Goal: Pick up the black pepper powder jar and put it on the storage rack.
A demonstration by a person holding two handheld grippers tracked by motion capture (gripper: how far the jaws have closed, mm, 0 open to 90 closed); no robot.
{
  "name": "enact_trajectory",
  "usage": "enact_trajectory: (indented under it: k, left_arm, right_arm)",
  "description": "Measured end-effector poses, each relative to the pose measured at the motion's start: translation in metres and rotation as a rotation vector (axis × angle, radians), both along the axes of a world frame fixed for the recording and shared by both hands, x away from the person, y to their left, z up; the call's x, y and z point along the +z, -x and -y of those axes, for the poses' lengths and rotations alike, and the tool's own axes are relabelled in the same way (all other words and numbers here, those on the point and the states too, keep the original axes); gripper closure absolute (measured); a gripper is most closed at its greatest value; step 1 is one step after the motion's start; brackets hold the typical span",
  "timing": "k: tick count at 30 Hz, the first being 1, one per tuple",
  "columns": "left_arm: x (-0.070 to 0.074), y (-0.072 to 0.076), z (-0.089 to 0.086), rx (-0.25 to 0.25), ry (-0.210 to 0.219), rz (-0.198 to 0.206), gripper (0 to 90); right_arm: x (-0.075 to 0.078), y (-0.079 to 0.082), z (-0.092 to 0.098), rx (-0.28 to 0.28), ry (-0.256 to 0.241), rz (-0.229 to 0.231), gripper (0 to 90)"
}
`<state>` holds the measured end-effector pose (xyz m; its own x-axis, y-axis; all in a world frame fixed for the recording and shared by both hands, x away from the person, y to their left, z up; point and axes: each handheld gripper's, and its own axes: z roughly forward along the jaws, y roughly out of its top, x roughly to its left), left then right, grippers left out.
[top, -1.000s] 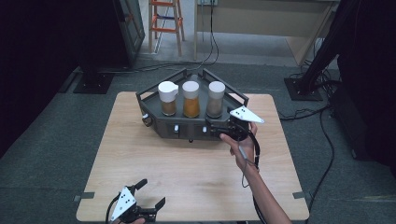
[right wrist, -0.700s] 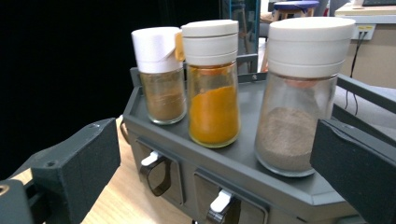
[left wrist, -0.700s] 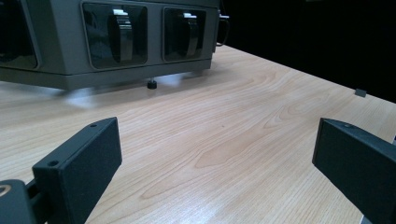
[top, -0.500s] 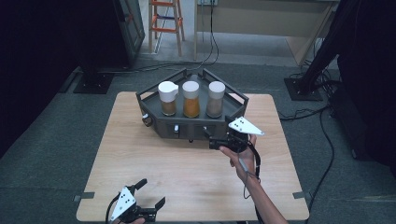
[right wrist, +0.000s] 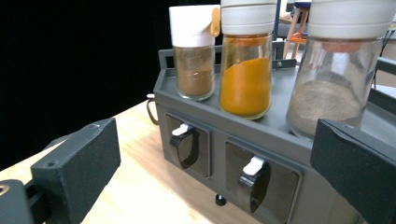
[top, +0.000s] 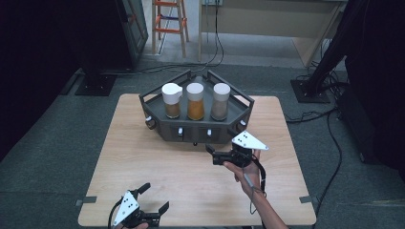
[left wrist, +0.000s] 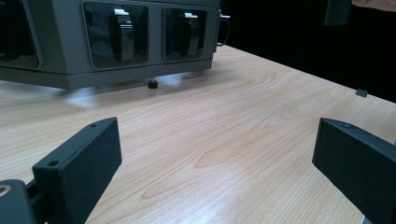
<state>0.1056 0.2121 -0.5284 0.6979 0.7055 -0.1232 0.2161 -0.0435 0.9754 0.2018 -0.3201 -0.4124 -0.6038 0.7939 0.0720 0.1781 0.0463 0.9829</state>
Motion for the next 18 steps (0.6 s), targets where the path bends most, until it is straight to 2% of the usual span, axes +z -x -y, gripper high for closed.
enact_trajectory:
  k: [18]
  left_arm:
    - [0.0,0.0,0.0,0.001,0.0,0.001,1.2]
  right_arm:
    - [-0.019,0.025,0.003,0.052,-0.004,0.003,1.5]
